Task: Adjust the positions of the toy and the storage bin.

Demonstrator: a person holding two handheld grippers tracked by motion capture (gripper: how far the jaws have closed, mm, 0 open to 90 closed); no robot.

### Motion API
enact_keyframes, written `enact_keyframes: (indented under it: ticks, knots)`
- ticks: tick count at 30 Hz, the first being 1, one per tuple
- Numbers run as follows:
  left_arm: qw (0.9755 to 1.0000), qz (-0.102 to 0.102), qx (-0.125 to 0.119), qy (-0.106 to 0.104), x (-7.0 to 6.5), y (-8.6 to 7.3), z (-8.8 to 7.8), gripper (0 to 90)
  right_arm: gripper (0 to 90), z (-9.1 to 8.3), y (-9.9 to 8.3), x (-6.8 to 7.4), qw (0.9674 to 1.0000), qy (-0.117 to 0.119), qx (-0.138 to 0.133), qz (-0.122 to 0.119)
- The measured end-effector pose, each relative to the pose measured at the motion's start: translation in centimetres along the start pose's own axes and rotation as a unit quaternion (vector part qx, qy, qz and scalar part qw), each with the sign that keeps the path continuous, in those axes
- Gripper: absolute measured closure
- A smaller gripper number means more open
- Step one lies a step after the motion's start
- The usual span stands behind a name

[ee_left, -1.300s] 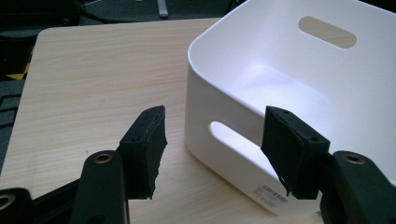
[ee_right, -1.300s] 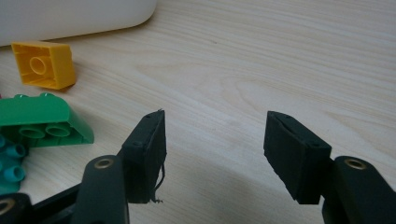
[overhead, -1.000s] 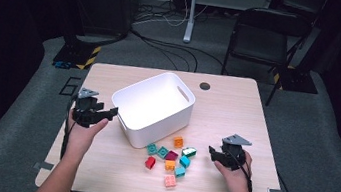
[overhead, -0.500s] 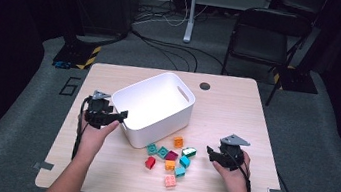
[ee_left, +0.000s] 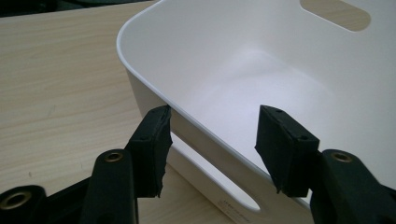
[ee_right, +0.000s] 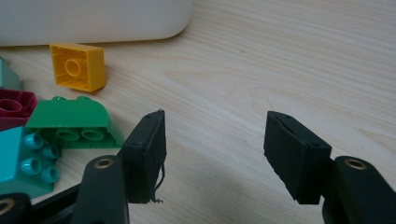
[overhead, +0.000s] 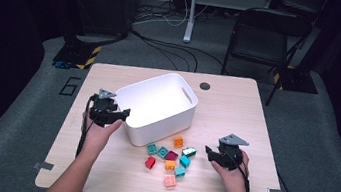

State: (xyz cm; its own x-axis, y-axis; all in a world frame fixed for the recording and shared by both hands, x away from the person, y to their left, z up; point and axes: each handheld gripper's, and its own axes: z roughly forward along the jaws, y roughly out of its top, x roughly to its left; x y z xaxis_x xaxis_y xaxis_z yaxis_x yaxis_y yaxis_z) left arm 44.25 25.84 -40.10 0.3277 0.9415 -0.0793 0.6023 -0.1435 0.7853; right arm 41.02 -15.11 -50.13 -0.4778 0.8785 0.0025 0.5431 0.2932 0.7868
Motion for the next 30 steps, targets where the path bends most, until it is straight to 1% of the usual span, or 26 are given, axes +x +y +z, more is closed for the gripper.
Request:
enact_keyframes:
  ticks: [3, 5, 13, 15, 19, 21, 23, 27, 30]
  knots:
    - [1.0000, 0.006, -0.001, 0.000, 0.2, 0.5, 0.7, 48.5, 38.3, 0.0, 0.0, 0.1, 1.0000, 0.001, 0.000, 0.000]
    - [0.9999, 0.009, -0.006, -0.004, 0.4, 0.8, 1.2, 50.0, 38.3, 0.1, 0.0, 0.1, 1.0000, 0.001, 0.000, 0.000]
    - [0.9992, 0.021, -0.014, -0.030, 1.1, 2.0, 2.8, 58.2, 38.3, 0.0, 0.0, 0.1, 1.0000, 0.003, -0.003, 0.003]
    - [0.9989, 0.025, -0.017, -0.035, 1.2, 2.3, 3.2, 61.4, 38.4, 0.0, 0.1, 0.1, 1.0000, 0.003, -0.003, 0.003]
    - [0.9982, 0.027, -0.021, -0.049, 1.2, 2.6, 3.9, 64.1, 38.4, 0.0, 0.1, 0.1, 1.0000, 0.004, -0.004, 0.004]
    - [0.9978, 0.033, -0.022, -0.052, 1.2, 2.7, 4.1, 65.5, 38.4, -0.1, 0.1, 0.0, 1.0000, 0.004, -0.004, 0.004]
    - [0.9977, 0.036, -0.020, -0.054, 1.2, 2.8, 4.2, 66.2, 38.4, -0.1, 0.0, 0.0, 1.0000, 0.004, -0.004, 0.006]
    - [0.9978, 0.031, -0.015, -0.057, 1.1, 2.7, 4.3, 64.9, 38.5, -0.1, 0.0, -0.1, 0.9999, 0.004, -0.006, 0.008]
    - [0.9980, 0.026, -0.014, -0.057, 1.3, 2.5, 4.2, 59.2, 38.5, -0.2, 0.0, -0.2, 0.9999, 0.003, -0.006, 0.012]
